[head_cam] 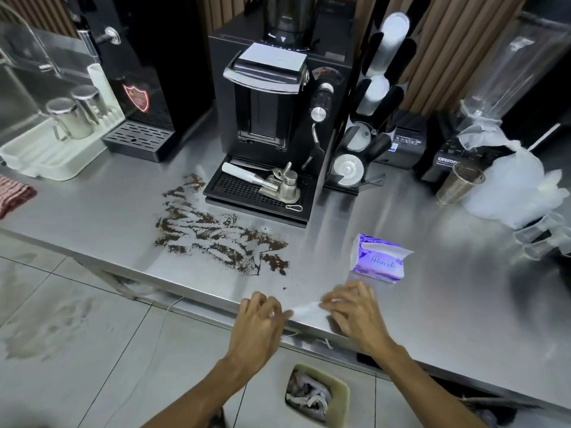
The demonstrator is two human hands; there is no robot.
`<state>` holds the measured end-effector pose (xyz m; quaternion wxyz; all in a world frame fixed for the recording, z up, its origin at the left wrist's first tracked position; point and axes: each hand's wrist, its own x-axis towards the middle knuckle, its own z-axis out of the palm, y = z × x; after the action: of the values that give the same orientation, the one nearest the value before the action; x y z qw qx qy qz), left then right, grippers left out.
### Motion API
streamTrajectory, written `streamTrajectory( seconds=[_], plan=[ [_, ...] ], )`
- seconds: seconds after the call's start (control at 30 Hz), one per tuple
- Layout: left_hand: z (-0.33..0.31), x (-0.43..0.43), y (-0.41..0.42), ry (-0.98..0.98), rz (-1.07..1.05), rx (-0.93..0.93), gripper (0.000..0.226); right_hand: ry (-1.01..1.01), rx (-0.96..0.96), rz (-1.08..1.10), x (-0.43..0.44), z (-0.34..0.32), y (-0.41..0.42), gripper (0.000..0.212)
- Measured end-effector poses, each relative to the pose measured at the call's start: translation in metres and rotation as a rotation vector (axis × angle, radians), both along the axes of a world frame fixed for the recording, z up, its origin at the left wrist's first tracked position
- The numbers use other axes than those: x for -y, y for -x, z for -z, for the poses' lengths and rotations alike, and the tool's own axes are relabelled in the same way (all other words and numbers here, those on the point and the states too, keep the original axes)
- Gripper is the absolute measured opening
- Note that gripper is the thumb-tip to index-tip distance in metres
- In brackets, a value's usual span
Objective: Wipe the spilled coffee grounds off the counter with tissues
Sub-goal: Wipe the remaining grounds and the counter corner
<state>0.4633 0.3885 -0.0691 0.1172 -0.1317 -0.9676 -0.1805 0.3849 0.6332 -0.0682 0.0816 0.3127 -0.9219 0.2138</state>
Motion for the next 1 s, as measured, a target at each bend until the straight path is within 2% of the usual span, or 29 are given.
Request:
streamTrajectory(
  seconds=[0.1,0.27,0.43,0.57,0.77,1.0],
  plan=[
    [0.008,0.0,-0.005,0.027,-0.004,0.011,0.028,-0.019,-0.01,-0.015,-0.004,0.011,-0.015,0.035],
    [0.007,0.032,0.014,0.043,-0.133,-0.002,0.032,-0.003,-0.012,0.059,0.046,0.009,0.013,0.022],
    [-0.005,0.066,0.053,0.085,-0.231,-0.016,0.025,0.007,0.046,0.088,0.093,0.001,0.047,0.02],
    [-0.022,0.064,0.046,0.012,-0.194,-0.134,0.024,0.109,0.027,0.118,0.091,-0.006,0.036,0.017],
    [0.014,0.076,0.015,0.043,-0.129,0.034,0.034,0.043,0.018,0.01,0.079,0.014,-0.001,0.024],
    [-0.005,0.089,0.068,0.128,-0.15,-0.006,0.023,0.039,0.064,0.134,0.109,0.001,0.044,0.02]
  ],
)
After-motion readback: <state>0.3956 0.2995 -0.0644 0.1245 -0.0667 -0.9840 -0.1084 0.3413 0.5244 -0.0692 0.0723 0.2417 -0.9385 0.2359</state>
